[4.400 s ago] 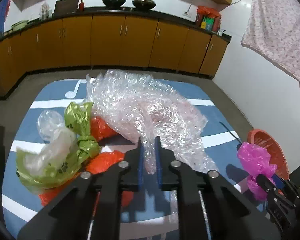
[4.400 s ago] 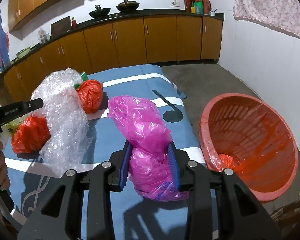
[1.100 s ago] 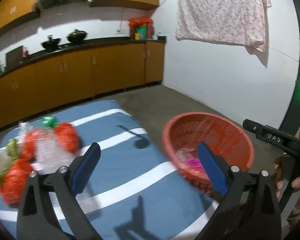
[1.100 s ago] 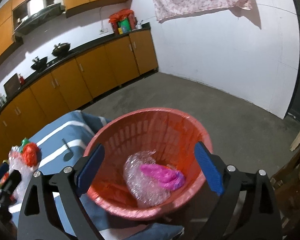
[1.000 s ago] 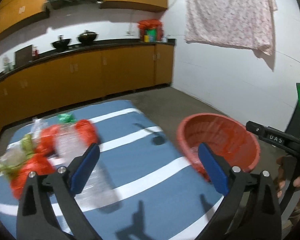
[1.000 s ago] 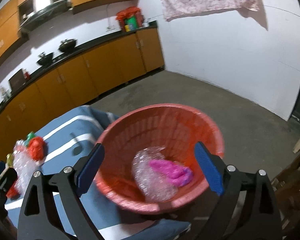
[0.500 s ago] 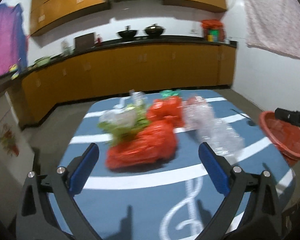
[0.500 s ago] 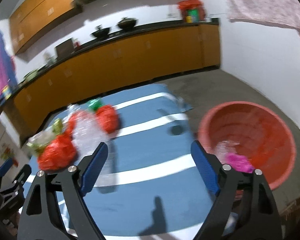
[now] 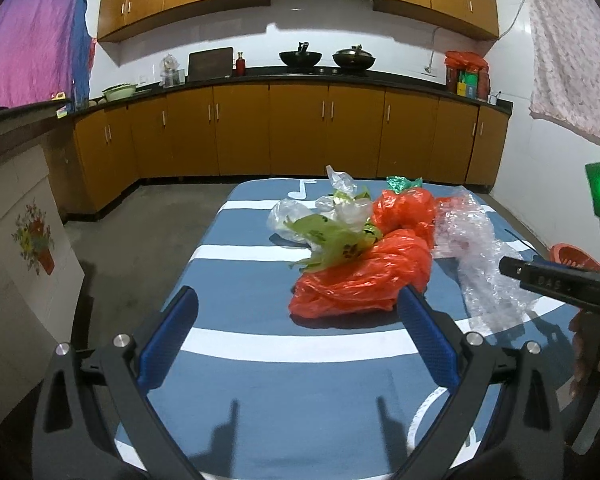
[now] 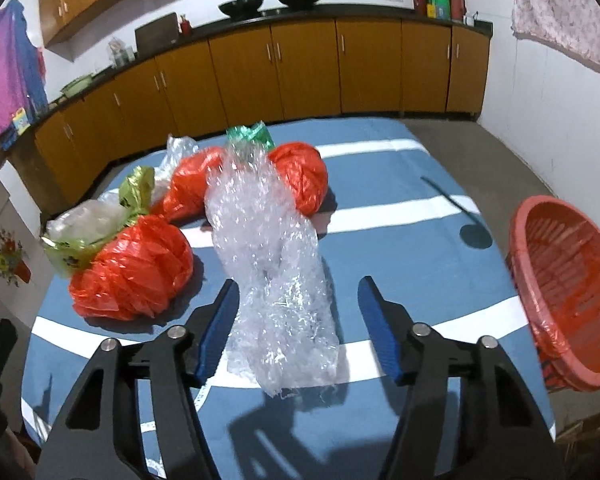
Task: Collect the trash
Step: 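Return both tools to the table and grasp the clear bubble wrap with the right gripper, then lift the clear bubble wrap with the right gripper while the left gripper grasps the red bag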
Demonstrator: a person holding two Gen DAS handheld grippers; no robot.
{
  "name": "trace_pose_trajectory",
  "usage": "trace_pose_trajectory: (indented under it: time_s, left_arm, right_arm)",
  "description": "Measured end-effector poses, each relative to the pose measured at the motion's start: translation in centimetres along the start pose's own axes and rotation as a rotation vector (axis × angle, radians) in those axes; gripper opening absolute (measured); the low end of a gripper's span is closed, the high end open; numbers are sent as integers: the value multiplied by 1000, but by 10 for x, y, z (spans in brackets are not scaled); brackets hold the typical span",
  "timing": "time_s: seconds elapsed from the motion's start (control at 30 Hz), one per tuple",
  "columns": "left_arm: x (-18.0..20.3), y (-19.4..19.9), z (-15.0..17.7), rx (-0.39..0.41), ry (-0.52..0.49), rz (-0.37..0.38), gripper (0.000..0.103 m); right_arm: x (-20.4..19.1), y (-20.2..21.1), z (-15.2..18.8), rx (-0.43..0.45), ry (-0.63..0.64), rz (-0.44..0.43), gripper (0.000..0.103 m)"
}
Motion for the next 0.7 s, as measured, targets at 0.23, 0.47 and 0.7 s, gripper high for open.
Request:
trace_pose_trajectory:
  time_s: [0.23,0.47,0.7]
  left_arm:
    - [3,-9,3,-29,17,32,98]
    - [26,-14,2,-21,-20,66,98]
    - [65,-30,-11,-15,-88,113,94]
  right_arm:
    - [-2,-10,7,-46,37,20,25]
    - [-2,5,12,-16,54,11,11]
    - [16,34,14,41,12,9,10]
Point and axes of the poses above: each gripper's, at about its wrist camera, not at the fingertips, and y roughly against the way its jaws point, x to its right, z to its underside, the point moved 2 cm from there along -y, roughly the way its jaws point, and after that the axes turned 12 degrees about -z, right-handed, at the moved point
